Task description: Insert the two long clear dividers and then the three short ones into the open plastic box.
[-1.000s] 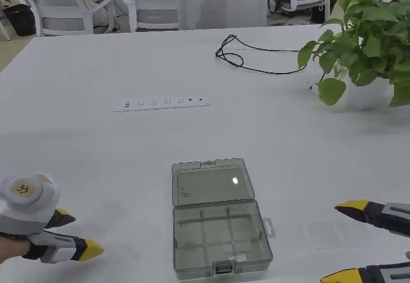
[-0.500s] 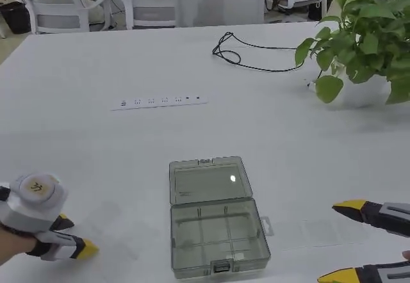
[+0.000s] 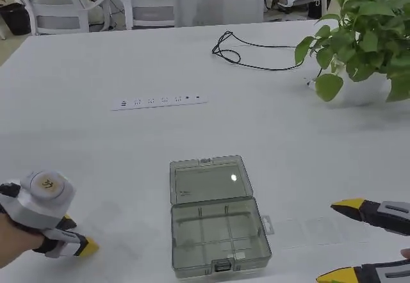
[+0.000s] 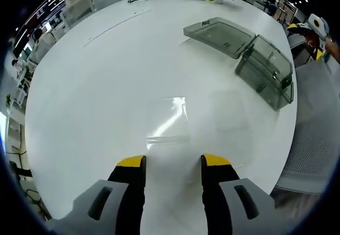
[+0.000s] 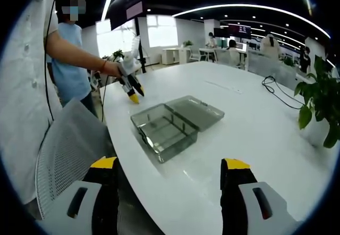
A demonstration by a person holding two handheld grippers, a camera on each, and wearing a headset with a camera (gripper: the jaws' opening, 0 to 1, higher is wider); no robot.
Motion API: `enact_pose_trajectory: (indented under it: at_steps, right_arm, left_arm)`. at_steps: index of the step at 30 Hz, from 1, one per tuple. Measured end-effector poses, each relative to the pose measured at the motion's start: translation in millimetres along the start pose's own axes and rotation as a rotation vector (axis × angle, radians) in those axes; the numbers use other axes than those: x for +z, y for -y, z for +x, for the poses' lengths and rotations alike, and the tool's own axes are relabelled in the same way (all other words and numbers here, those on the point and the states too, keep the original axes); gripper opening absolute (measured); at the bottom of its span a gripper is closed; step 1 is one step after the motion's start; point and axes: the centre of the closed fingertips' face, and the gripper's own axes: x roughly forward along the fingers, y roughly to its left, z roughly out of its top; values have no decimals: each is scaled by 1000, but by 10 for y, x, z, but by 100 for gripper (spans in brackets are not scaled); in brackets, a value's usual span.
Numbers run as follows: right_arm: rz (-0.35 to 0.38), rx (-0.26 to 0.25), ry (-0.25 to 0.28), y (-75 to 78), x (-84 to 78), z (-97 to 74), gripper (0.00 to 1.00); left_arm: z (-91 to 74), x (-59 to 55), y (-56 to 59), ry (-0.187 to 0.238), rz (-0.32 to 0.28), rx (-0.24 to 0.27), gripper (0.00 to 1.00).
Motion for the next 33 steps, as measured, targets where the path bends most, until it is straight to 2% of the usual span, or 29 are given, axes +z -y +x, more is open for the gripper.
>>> enact_pose_trajectory:
  at_steps: [10, 20, 27, 29, 31, 33]
  right_arm:
    - [3, -2, -1, -2, -14, -13, 78]
    - [2, 6, -2, -28, -9, 9, 78]
    - [2, 9, -5, -43, -13, 17, 78]
    - [2, 10, -4, -46, -12, 17, 78]
    - [1, 11, -7, -49, -15, 18, 77]
    - [1, 13, -7, -50, -16, 23, 77]
  left_arm:
    - [-6, 9, -11, -15, -2, 1, 33]
    - [-12, 6, -4, -17, -5, 6, 32]
    - [-26, 8, 11, -11, 19, 5, 31]
    - [-52, 33, 43, 4, 5, 1, 30]
    - [-46, 11, 55, -2, 20, 1, 30]
    - [-44, 17, 73, 9, 1, -7, 30]
